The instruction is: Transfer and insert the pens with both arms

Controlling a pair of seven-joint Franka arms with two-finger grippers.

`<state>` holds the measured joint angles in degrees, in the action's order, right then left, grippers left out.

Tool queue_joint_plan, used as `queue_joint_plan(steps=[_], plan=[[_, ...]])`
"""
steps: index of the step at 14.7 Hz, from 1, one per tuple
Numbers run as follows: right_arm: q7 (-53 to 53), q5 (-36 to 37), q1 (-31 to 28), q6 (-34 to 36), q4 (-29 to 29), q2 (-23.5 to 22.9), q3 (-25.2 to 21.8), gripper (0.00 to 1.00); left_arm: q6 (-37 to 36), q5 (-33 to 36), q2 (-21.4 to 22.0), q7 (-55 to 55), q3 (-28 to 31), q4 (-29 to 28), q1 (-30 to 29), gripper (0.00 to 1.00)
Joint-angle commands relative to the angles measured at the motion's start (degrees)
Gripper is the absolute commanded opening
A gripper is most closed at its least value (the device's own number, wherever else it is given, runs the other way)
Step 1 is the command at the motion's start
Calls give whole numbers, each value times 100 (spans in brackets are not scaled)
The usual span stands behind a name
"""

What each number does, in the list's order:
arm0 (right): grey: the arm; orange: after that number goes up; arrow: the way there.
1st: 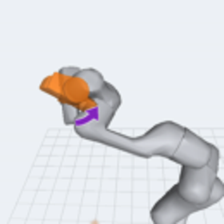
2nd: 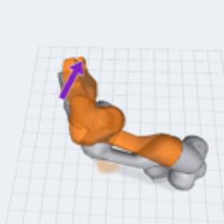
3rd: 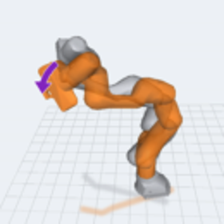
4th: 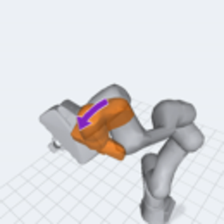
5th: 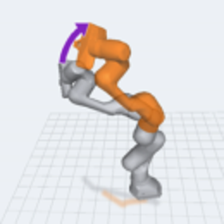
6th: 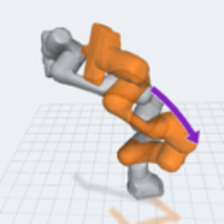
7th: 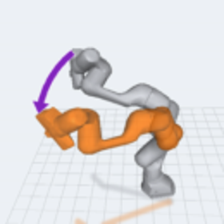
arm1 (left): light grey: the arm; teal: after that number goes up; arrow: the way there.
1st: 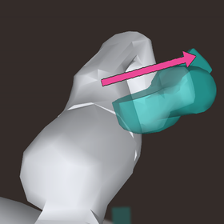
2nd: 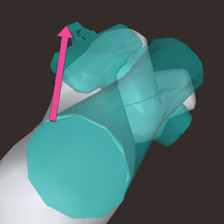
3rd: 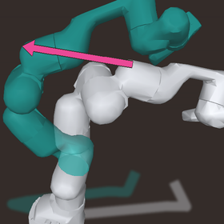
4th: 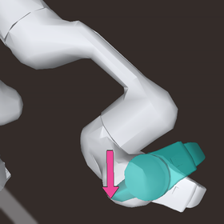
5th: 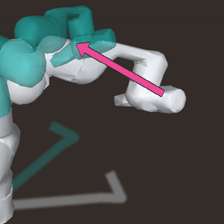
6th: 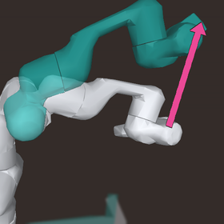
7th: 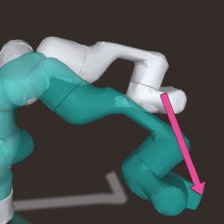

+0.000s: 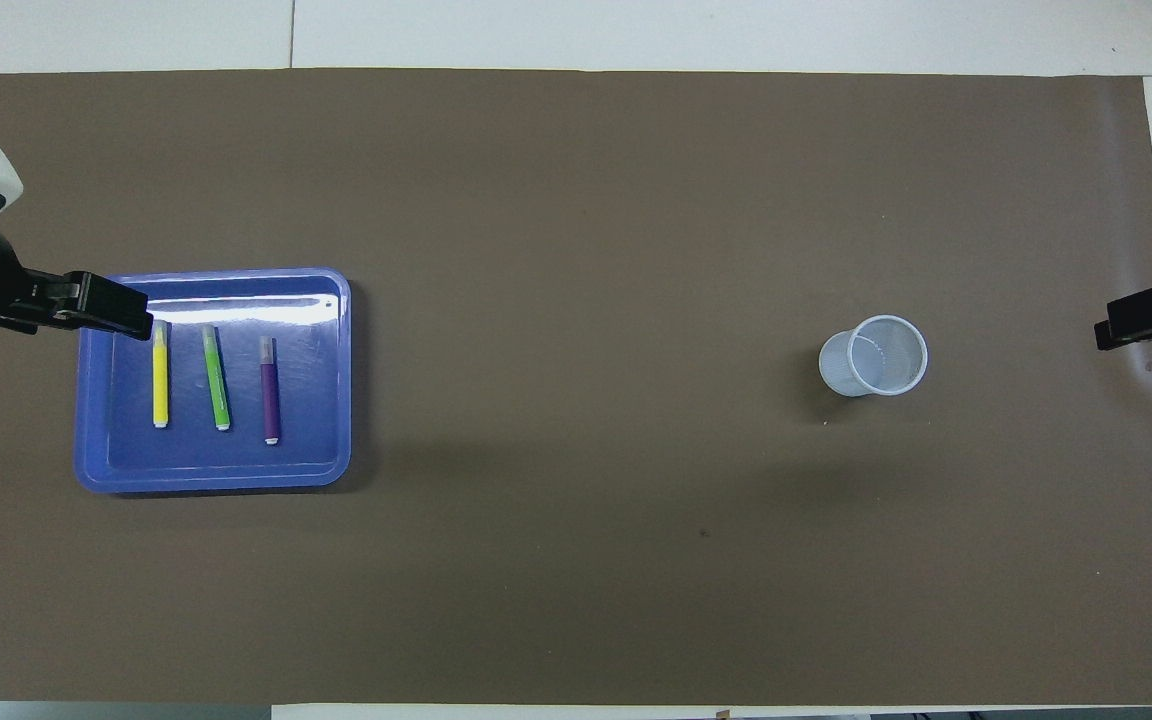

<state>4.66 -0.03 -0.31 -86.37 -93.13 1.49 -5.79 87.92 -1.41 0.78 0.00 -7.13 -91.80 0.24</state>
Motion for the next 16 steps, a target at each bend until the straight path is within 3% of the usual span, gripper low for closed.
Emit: queue_joint_plan(steps=[1, 5, 10, 16], plan=[[97, 12, -48, 6, -56, 53, 25, 100, -3, -70, 115, 0, 45, -161, -208, 100], [97, 12, -39, 6, -56, 44, 25, 100, 487, -70, 545, -88, 45, -1109, -428, 100], [97, 12, -39, 6, -56, 53, 25, 100, 1479, -70, 739, -132, 63, -2251, -490, 100], [97, 12, -48, 6, -56, 53, 25, 100, 2658, -70, -15, -1326, 63, -2869, -1070, 100]])
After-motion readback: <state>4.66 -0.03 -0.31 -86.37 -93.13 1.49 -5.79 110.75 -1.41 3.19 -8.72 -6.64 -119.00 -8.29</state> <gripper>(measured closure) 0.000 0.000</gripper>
